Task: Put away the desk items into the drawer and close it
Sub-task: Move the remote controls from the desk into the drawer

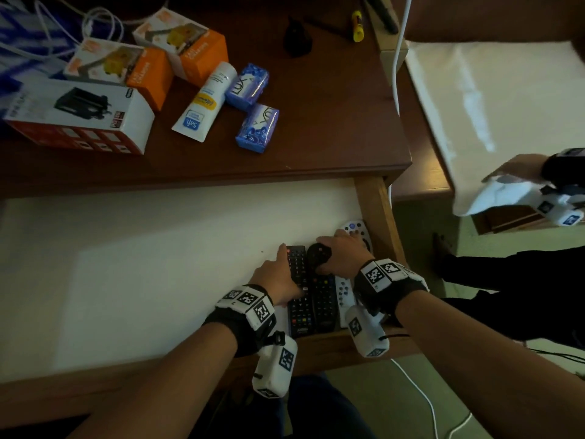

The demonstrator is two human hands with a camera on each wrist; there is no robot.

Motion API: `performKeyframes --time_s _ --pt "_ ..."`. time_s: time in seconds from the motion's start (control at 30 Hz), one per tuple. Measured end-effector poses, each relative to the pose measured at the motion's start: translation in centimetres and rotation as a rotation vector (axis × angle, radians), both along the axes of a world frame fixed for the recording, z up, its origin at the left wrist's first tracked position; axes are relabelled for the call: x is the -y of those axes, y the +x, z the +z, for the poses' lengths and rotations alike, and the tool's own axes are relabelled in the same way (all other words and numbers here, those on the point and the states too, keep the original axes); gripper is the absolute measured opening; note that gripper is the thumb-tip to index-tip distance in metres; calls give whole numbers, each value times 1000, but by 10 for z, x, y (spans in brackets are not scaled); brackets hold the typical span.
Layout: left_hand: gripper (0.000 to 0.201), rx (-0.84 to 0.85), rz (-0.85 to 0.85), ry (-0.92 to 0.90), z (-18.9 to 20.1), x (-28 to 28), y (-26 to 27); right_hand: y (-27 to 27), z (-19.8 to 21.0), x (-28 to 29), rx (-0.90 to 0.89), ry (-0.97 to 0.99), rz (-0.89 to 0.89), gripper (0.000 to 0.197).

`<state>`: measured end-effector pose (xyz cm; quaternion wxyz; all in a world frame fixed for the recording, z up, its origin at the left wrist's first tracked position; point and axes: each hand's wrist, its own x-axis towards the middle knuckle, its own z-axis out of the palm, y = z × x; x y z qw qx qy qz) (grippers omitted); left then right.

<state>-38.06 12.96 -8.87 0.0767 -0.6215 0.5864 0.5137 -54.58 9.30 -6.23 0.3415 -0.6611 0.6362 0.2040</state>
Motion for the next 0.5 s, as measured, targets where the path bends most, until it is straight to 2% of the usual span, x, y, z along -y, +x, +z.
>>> performKeyframes --time_s 0.17,0.3,0.43,0.5 --pt "90 -31 78 82 4 -5 -1 2 6 -3 76 31 -62 69" --pt "94 -81 83 80 11 -7 3 6 12 -5 98 22 -124 52" --pt "71 -99 40 46 32 -1 13 8 22 -9 147 -7 -220 62" --pt "59 -75 0 6 41 3 21 13 29 -12 159 -24 -253 59"
